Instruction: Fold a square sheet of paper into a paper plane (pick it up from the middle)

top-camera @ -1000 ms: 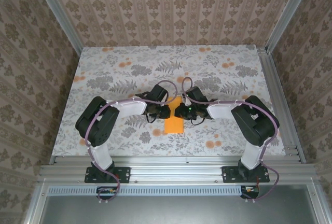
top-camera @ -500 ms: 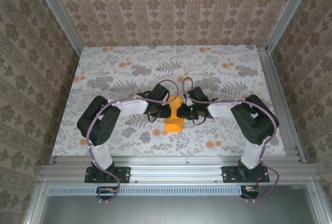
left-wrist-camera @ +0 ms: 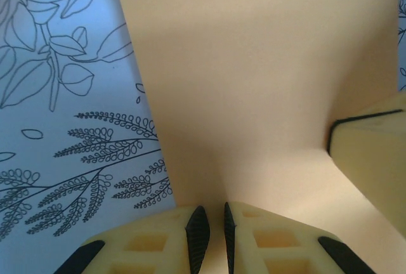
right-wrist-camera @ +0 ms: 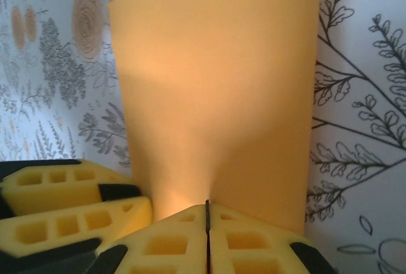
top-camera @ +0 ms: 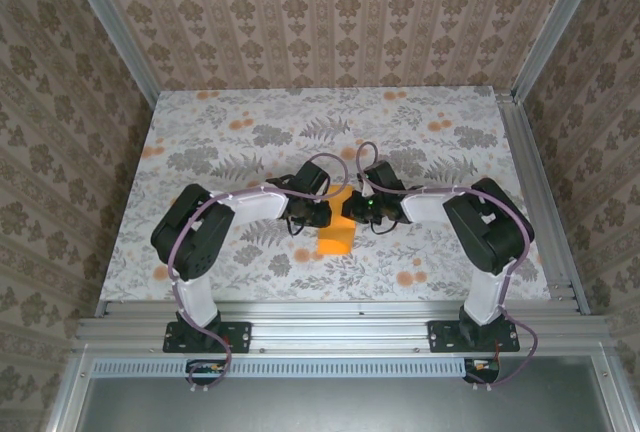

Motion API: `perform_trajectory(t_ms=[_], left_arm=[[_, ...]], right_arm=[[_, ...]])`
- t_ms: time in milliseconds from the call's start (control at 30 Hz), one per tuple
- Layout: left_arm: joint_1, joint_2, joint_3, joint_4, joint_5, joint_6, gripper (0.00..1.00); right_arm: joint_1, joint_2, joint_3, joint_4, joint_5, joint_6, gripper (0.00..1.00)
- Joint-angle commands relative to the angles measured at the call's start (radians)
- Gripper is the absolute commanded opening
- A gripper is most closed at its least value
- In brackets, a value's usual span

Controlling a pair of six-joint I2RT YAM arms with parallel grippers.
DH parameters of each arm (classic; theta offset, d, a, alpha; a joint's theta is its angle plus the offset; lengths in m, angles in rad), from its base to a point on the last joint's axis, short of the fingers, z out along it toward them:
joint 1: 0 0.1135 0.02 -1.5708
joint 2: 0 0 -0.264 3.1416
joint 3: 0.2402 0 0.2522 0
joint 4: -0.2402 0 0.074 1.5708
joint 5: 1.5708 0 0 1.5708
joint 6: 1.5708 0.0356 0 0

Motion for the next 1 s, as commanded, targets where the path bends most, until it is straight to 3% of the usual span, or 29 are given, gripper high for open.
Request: perform_trajectory(t_ms=[0, 300, 467, 633, 967], left_arm=[[-0.005, 0.137, -0.074, -0.136, -0.091, 0.027, 0.22], [-0.006, 0.139, -0.077, -0.15, -0.104, 0.038, 0.22], [-0.006, 0.145, -0.078, -0.157, -0.114, 0.043, 0.21], [-0.006, 0.148, -0.075, -0.153, -0.11, 0.042, 0.22], [-0.006, 0.155, -0.057, -0.163, -0.105, 0.052, 0.22]], right_arm=[[-0.011, 0.02, 0.022, -0.029, 0.035, -0.02, 0.09], [-0.059, -0.003, -0.036, -0.088, 0.189, -0.079, 0.1], [-0.091, -0.045, -0.046, -0.114, 0.21, -0.097, 0.11], [-0.095, -0.094, -0.038, -0.114, 0.176, -0.098, 0.1], [-0.004, -0.126, -0.012, -0.031, 0.104, -0.025, 0.1]])
